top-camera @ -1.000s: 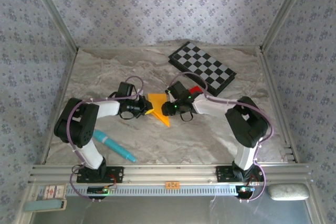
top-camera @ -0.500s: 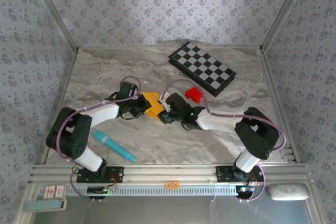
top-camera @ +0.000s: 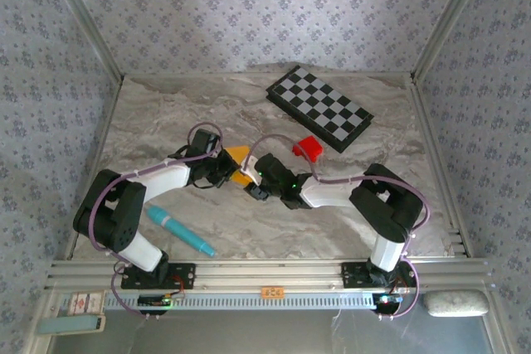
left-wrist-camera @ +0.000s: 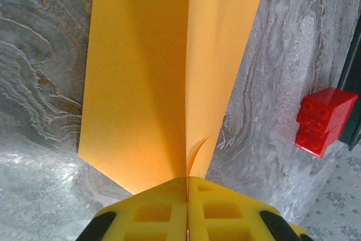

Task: Fold a paper plane with a square sheet of paper (pick it up from the middle)
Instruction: Fourth fold the wing at the center of the table.

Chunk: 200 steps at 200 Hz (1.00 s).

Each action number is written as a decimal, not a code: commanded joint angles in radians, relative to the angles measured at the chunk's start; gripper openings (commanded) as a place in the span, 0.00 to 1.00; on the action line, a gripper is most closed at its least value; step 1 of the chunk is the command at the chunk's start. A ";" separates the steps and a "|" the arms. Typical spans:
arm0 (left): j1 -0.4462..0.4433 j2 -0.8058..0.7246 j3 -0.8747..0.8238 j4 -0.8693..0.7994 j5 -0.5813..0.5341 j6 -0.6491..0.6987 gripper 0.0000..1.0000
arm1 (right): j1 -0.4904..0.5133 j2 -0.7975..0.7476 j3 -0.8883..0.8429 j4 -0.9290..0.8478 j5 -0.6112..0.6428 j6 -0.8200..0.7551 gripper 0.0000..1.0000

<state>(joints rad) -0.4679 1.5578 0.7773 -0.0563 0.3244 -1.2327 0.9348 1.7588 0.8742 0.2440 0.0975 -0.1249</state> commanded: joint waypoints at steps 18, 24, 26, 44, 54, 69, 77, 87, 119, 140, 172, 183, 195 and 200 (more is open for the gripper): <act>-0.008 -0.015 0.020 -0.007 -0.003 -0.040 0.07 | 0.005 0.041 0.022 0.014 -0.001 -0.029 0.43; -0.008 -0.016 0.020 -0.004 -0.002 -0.044 0.07 | 0.003 0.045 0.024 0.013 0.000 -0.031 0.42; -0.008 -0.016 0.020 -0.004 -0.001 -0.044 0.07 | 0.004 0.046 0.026 0.010 0.002 -0.030 0.42; -0.008 -0.018 0.019 -0.005 0.001 -0.047 0.07 | 0.003 0.057 0.037 -0.004 0.006 -0.039 0.38; -0.007 -0.017 0.019 -0.005 0.002 -0.048 0.07 | 0.002 0.062 0.039 -0.007 0.008 -0.041 0.36; -0.008 -0.017 0.019 -0.004 0.007 -0.051 0.07 | 0.002 0.067 0.043 -0.014 0.008 -0.046 0.33; -0.008 -0.018 0.017 -0.001 0.009 -0.054 0.07 | 0.000 0.070 0.046 -0.017 0.012 -0.047 0.31; -0.008 -0.020 0.016 0.001 0.011 -0.057 0.08 | 0.001 0.073 0.049 -0.023 0.014 -0.048 0.28; 0.000 -0.026 0.014 0.001 0.023 -0.061 0.09 | -0.006 0.077 0.057 -0.045 0.016 -0.050 0.23; 0.004 -0.030 0.014 0.000 0.025 -0.062 0.09 | -0.008 0.080 0.062 -0.057 0.018 -0.056 0.22; 0.010 -0.031 0.012 0.001 0.031 -0.065 0.10 | -0.008 0.089 0.067 -0.074 0.015 -0.061 0.20; 0.013 -0.036 0.009 0.003 0.033 -0.065 0.10 | -0.008 0.089 0.067 -0.077 0.019 -0.062 0.16; 0.021 -0.044 0.007 0.003 0.033 -0.064 0.10 | -0.008 0.084 0.065 -0.077 0.022 -0.064 0.13; 0.026 -0.049 0.005 0.001 0.033 -0.063 0.10 | -0.009 0.081 0.065 -0.078 0.022 -0.064 0.11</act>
<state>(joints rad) -0.4595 1.5558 0.7773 -0.0559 0.3397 -1.2827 0.9314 1.8320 0.9203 0.1997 0.1024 -0.1757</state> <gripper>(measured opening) 0.097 0.142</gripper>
